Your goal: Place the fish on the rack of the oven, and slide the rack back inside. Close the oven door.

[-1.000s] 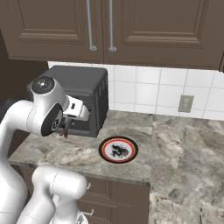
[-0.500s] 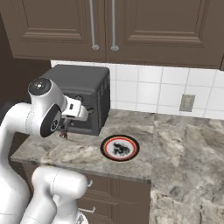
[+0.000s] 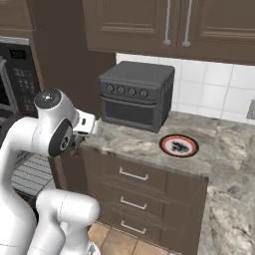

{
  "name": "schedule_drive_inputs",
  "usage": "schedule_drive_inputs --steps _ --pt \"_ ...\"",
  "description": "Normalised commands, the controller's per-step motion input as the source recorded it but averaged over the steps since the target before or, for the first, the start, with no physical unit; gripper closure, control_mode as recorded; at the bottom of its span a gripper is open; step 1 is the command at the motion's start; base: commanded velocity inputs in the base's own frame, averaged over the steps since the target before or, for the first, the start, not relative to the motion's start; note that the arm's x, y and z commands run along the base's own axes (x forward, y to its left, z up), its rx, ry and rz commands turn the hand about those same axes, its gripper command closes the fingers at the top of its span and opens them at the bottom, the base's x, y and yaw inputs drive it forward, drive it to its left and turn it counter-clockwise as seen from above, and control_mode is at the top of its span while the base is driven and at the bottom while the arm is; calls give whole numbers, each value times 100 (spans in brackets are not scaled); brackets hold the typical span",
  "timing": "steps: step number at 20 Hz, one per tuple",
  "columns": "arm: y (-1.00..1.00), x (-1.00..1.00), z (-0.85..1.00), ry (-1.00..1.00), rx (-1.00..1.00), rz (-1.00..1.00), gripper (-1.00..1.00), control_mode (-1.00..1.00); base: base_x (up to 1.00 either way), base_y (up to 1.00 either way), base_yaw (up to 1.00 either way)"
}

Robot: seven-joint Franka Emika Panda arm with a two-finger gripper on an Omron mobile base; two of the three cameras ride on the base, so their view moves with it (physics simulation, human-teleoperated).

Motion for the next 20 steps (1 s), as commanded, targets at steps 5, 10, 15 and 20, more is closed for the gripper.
schedule_drive_inputs --steps 5,10,15,20 --pt "0 0 0 0 0 0 100 100 -5 59 53" --pt "0 0 0 0 0 0 100 100 2 29 61" --pt "0 0 0 0 0 0 100 100 -3 7 63" --pt "0 0 0 0 0 0 100 100 -3 -28 58"
